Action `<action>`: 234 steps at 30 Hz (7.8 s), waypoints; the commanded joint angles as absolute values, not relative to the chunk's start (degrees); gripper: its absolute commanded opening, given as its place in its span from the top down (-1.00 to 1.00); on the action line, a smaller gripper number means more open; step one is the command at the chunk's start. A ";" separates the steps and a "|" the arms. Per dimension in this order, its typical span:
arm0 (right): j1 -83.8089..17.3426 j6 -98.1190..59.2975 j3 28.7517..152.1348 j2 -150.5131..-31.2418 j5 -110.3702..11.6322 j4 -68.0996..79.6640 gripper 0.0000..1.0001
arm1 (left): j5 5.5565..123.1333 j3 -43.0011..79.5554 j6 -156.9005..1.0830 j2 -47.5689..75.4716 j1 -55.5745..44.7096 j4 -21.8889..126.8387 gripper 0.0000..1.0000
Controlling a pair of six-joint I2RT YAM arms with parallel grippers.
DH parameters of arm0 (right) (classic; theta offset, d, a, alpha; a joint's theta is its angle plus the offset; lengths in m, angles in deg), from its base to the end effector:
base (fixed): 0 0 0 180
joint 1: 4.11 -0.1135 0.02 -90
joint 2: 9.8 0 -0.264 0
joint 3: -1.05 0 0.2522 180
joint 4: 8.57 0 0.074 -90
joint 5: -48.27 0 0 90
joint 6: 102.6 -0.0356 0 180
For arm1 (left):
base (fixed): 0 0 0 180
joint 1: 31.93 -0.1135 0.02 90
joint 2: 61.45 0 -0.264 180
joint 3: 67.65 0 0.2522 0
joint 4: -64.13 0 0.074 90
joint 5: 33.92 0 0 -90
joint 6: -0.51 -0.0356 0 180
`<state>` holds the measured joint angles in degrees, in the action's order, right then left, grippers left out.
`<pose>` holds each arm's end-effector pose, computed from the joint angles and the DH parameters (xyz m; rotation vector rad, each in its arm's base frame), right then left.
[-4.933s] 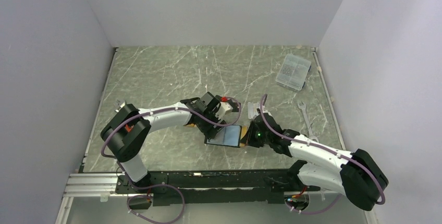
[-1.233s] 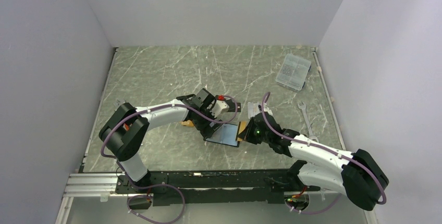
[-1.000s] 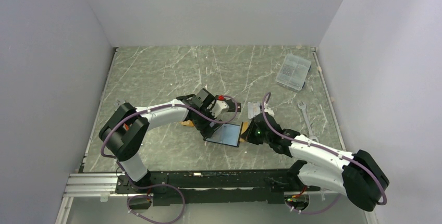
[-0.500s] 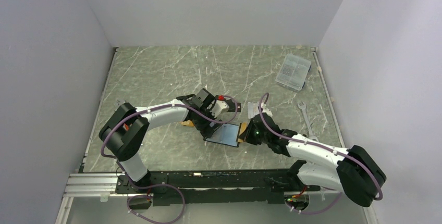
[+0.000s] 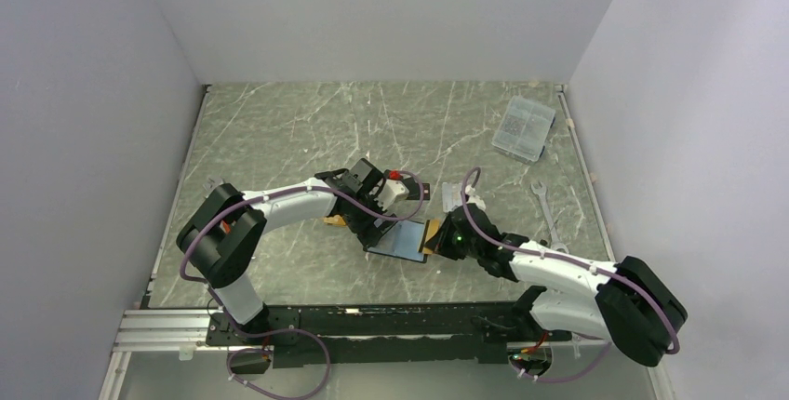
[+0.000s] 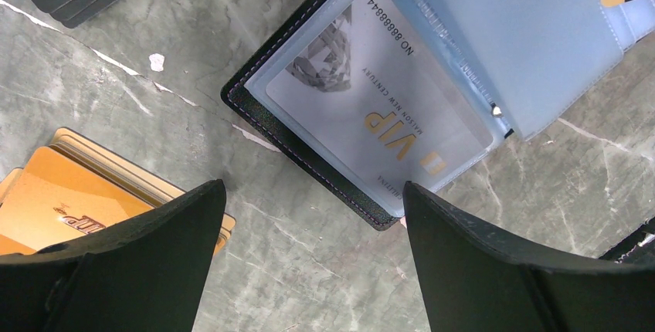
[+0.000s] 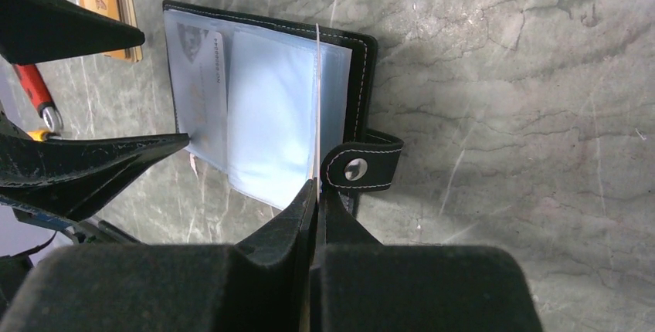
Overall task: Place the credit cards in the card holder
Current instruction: Insert the credit card into the card holder.
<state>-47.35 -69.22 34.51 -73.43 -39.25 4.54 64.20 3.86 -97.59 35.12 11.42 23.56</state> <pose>0.1471 0.1363 0.1482 0.3111 2.4534 0.7829 0.2320 -0.2259 0.1694 1.2341 2.4642 -0.3666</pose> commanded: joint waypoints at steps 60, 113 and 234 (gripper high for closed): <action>-45.92 -71.19 39.74 -87.35 -55.22 -19.68 1.00 | 67.75 4.07 -100.76 28.02 11.31 22.70 -0.90; -41.58 -73.00 29.31 -78.40 -56.12 -18.87 1.00 | 56.74 4.74 -99.37 34.69 13.74 24.18 -0.58; -37.93 -67.75 27.10 -83.31 -62.15 -19.33 1.00 | 98.77 3.53 -78.47 42.10 -3.65 33.55 0.56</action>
